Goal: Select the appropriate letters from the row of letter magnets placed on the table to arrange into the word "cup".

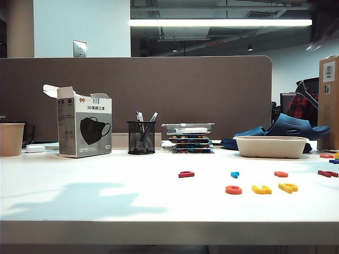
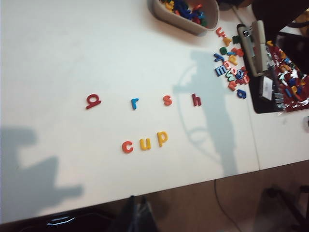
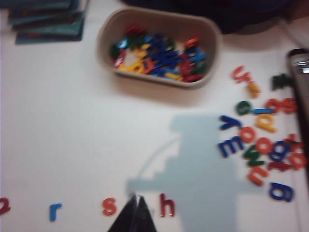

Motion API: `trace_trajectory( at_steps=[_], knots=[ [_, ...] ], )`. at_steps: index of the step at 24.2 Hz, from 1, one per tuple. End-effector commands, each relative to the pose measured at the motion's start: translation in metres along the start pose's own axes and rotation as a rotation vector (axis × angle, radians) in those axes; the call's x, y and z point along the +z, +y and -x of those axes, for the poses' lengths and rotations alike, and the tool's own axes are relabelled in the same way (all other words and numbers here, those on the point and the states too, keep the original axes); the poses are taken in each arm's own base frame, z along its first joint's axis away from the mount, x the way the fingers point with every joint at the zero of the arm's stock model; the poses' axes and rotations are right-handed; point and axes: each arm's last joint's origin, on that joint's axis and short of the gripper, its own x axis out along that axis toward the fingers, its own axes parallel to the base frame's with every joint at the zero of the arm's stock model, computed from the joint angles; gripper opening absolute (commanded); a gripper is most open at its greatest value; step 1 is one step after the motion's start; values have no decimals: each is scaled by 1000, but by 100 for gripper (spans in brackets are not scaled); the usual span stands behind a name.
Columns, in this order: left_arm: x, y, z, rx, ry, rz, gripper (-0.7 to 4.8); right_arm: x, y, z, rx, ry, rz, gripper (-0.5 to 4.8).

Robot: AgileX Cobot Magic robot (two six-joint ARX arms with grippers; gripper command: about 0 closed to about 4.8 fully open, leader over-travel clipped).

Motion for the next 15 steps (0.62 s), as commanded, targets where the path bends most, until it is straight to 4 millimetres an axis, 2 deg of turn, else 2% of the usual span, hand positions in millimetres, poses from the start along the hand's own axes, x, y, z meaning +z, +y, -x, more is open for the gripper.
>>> trace_trajectory(
  at_steps=[1,5,8,12,15],
  knots=[
    [3,-3,2,-27,-40,-9,-5,2,-16,24,-32,-69,-24,-7],
    [11,-9,3,-58,-137,-173,-5,0,-37,53,-47,-140,-64,-7],
    [17,-10,3,-67,-199,-219,-5,-3,-44,64,-54,-153,-83,-7],
    [36,3,0,-34,-260,-246,-5,-12,-51,75,-80,-163,-106,-7],
    [53,20,-1,17,-291,-258,-5,-23,-55,80,-95,-166,-120,-7]
  ],
)
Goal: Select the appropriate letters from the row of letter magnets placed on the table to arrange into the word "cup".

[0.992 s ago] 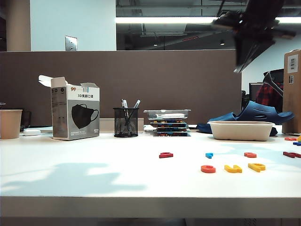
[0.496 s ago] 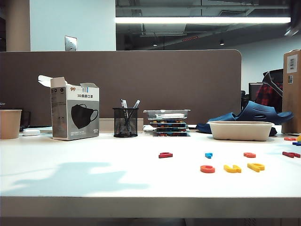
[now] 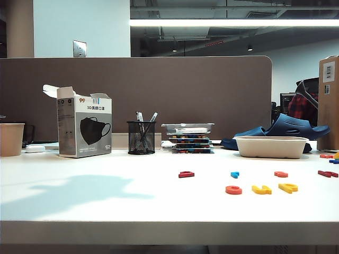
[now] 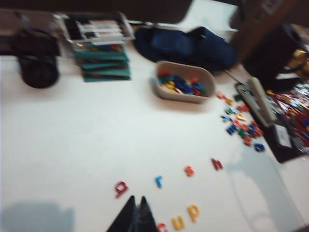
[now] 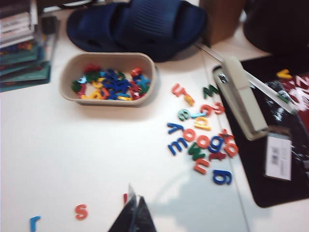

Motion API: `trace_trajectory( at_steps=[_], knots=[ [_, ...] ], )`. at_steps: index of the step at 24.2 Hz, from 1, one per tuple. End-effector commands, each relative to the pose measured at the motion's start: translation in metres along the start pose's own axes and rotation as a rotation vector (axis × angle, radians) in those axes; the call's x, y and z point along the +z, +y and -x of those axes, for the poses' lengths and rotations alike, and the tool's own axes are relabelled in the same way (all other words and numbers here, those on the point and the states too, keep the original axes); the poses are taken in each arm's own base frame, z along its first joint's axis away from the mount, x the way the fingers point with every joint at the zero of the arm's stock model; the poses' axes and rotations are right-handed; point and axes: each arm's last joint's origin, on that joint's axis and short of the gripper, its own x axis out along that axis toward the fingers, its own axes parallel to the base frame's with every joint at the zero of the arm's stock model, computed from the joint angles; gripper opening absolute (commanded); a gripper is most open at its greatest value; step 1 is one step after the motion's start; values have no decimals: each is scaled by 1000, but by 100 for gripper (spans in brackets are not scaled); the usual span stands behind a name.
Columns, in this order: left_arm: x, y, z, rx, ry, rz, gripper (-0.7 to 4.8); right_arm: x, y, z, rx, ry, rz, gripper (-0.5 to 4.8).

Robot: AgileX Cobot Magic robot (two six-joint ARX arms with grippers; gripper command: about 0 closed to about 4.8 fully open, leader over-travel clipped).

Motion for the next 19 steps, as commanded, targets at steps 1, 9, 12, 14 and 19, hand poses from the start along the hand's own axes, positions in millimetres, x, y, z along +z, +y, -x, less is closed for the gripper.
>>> trace_trajectory(
  at_steps=[1,9,12,14,19],
  knots=[
    [14,20,-1,38,-42,-40,-5,-9,-3,8,-9,-17,-5,-7],
    [47,80,7,173,-130,-23,-5,-39,-7,24,-16,-56,-12,-7],
    [60,106,21,237,-181,-18,-5,-54,-7,35,-17,-91,-11,-7],
    [65,121,32,302,-211,-33,-5,-65,-7,40,-14,-114,-10,-7],
    [65,154,55,433,-198,-19,-5,-92,-8,47,-4,-160,-36,-7]
  ],
)
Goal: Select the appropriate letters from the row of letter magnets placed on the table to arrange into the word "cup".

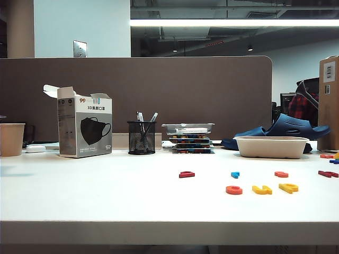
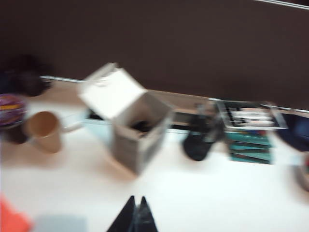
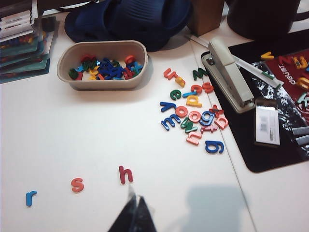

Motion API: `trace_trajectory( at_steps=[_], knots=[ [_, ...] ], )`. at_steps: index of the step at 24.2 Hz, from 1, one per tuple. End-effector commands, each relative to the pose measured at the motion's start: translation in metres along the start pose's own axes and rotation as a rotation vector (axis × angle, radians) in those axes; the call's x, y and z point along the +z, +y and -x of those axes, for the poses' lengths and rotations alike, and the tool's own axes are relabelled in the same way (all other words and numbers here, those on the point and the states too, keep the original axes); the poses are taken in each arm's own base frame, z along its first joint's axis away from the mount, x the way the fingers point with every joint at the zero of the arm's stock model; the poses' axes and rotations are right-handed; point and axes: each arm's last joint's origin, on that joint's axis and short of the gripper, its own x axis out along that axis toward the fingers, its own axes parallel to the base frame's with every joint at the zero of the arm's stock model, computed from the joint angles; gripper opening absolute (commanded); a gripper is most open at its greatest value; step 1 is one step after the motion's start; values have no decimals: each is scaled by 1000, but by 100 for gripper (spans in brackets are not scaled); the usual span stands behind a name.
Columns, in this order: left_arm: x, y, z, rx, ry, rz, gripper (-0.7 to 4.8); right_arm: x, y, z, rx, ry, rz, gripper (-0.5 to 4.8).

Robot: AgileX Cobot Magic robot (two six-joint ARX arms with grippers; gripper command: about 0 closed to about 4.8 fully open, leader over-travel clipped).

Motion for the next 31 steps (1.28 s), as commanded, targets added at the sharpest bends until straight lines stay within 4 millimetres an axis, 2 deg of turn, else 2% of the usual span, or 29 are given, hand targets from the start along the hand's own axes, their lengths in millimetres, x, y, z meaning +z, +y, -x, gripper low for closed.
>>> trace_trajectory(
  at_steps=[1,3,9,13,15,17,19,24,31],
  knots=[
    [0,19,12,68,17,-17,-5,-12,-1,6,8,-56,-20,-7],
    [-4,33,24,127,30,-11,-5,-30,-1,8,43,-64,-27,-7],
    [-30,37,45,121,33,-7,-5,-60,-4,6,53,-71,-33,-7],
    [-70,26,61,28,62,-35,-5,-88,-6,4,56,-95,-30,-7],
    [-84,24,70,-3,52,-23,-5,-97,-7,6,62,-113,-33,-7],
    [-107,25,87,-39,26,-15,-5,-112,-7,10,76,-137,-45,-7],
    [-126,28,98,-54,23,-16,-5,-122,-5,14,176,-120,-60,-7],
    [-170,38,121,-68,-55,-30,-5,-123,1,16,384,-103,-41,-6],
    [-207,47,134,-79,-123,-25,-5,-125,-2,13,304,-144,-12,-6]
  ],
)
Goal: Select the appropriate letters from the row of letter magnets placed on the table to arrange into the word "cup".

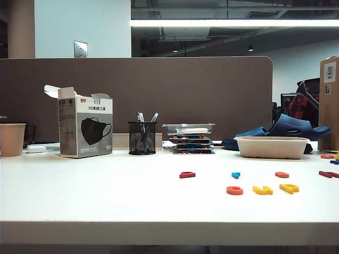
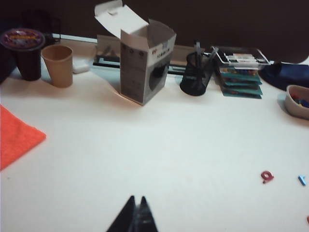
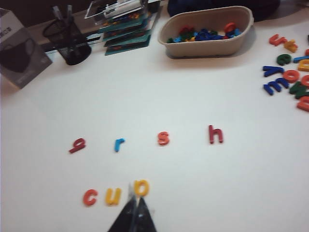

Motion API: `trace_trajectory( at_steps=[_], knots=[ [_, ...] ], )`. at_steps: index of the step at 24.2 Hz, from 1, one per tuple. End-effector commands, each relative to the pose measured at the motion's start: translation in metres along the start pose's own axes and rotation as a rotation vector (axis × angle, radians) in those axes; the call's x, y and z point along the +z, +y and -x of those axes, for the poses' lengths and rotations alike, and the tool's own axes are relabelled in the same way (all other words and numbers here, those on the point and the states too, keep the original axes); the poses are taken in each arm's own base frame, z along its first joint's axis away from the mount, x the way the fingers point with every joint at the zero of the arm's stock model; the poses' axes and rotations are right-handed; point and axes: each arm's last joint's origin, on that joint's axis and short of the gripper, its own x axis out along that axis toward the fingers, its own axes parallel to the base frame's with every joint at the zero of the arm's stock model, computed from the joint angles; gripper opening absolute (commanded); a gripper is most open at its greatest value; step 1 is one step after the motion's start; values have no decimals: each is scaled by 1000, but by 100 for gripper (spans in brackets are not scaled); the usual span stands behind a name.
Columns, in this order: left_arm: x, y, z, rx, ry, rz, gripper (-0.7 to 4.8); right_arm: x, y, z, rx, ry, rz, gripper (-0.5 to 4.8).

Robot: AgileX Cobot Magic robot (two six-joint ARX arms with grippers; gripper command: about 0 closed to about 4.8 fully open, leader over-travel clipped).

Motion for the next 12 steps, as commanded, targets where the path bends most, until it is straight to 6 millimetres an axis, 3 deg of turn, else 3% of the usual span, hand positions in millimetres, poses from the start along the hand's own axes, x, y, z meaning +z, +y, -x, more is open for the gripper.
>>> trace_trajectory(
  at_steps=[1,7,12],
  knots=[
    [-10,2,8,-14,-66,-3,-5,-2,-1,3,-60,-64,45,-6],
    [-19,4,21,-34,-127,-1,-5,-22,1,5,-15,-239,134,-6],
    [-30,3,7,-98,-170,-2,-5,-34,-1,5,-38,-339,159,-6]
  ],
)
